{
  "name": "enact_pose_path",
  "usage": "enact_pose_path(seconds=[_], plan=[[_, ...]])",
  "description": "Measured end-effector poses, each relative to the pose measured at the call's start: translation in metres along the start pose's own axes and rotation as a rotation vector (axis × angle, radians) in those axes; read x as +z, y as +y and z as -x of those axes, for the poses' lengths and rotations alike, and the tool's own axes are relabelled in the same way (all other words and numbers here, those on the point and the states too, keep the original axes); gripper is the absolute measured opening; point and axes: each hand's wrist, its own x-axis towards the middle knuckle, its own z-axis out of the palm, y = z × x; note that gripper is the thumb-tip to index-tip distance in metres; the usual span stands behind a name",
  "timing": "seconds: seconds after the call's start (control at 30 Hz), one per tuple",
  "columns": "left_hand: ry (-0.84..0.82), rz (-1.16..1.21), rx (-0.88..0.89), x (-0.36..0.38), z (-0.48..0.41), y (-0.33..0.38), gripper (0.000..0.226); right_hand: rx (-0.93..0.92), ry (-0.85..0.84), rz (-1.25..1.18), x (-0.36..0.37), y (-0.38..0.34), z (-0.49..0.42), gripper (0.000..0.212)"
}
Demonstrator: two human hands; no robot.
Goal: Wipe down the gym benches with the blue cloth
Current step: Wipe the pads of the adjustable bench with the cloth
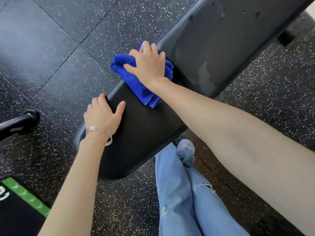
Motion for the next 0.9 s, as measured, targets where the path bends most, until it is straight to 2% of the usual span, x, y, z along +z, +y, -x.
enact_pose_path(seconds=[0.13,0.33,0.5,0.57,0.73,0.9], plan=[[-0.054,0.013,0.005,-0.004,-0.006,0.008,0.069,-0.031,-0.077,-0.029,-0.005,0.008,-0.005,0.041],[-0.143,0.009,0.070,-0.014,-0.022,0.032,0.074,0.064,0.192,-0.195,0.007,0.069,0.072,0.038],[-0.200,-0.014,0.109,-0.019,-0.029,0.049,0.079,0.135,0.153,-0.220,-0.001,0.117,0.145,0.036],[-0.207,-0.020,0.117,-0.020,-0.031,0.052,0.081,0.115,0.156,-0.190,-0.008,0.125,0.154,0.035],[-0.204,-0.023,0.132,-0.015,-0.036,0.056,0.083,0.046,0.376,-0.078,-0.029,0.137,0.139,0.030],[-0.172,-0.011,0.149,-0.010,-0.041,0.059,0.082,0.103,0.279,0.111,-0.006,0.129,0.084,0.032]])
